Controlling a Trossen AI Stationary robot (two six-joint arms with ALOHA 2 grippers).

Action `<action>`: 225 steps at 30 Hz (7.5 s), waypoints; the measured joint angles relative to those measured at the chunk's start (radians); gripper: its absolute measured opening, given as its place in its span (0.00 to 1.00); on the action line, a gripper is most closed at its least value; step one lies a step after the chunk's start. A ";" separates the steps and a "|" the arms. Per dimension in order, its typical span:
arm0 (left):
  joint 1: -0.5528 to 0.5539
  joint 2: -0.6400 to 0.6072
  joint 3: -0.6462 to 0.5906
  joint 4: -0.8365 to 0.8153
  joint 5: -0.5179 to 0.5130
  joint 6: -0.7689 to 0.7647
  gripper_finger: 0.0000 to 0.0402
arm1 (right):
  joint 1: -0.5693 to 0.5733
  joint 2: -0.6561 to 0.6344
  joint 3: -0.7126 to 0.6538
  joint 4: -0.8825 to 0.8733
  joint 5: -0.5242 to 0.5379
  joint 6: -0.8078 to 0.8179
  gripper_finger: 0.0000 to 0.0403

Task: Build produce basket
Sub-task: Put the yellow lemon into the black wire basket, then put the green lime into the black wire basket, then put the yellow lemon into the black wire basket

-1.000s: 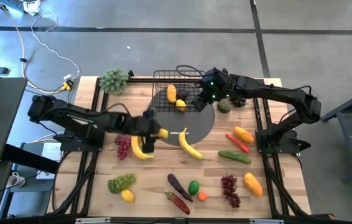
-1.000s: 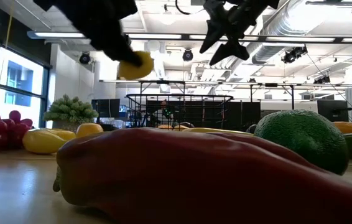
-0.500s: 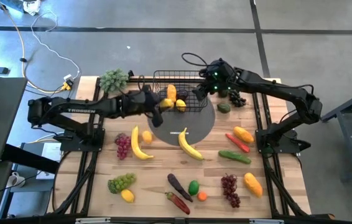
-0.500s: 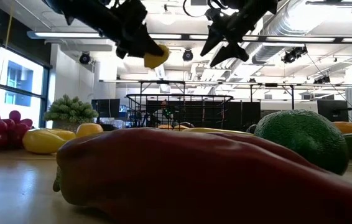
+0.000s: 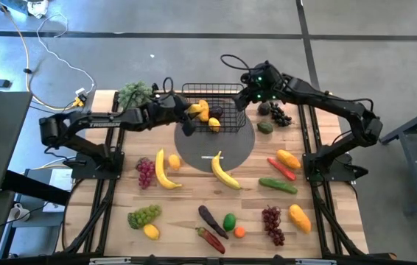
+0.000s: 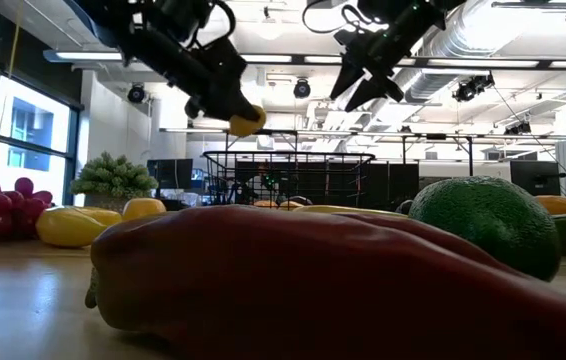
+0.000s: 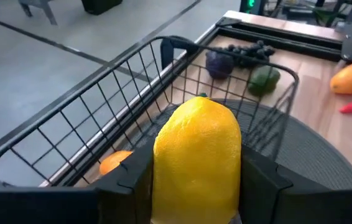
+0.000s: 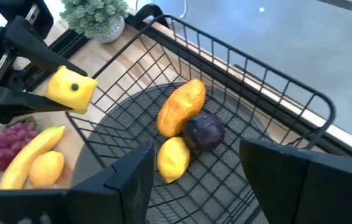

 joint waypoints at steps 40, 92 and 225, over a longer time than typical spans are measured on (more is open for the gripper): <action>0.057 0.181 0.000 0.118 -0.024 0.090 0.60 | -0.021 0.000 0.000 -0.302 0.111 0.092 0.62; 0.060 -0.169 0.000 -0.131 -0.008 -0.188 0.65 | -0.193 0.001 -0.401 -0.201 -0.026 -0.287 0.68; 0.056 -0.168 0.000 -0.540 0.191 -0.458 0.67 | 0.104 0.048 -0.313 0.277 0.051 0.009 0.53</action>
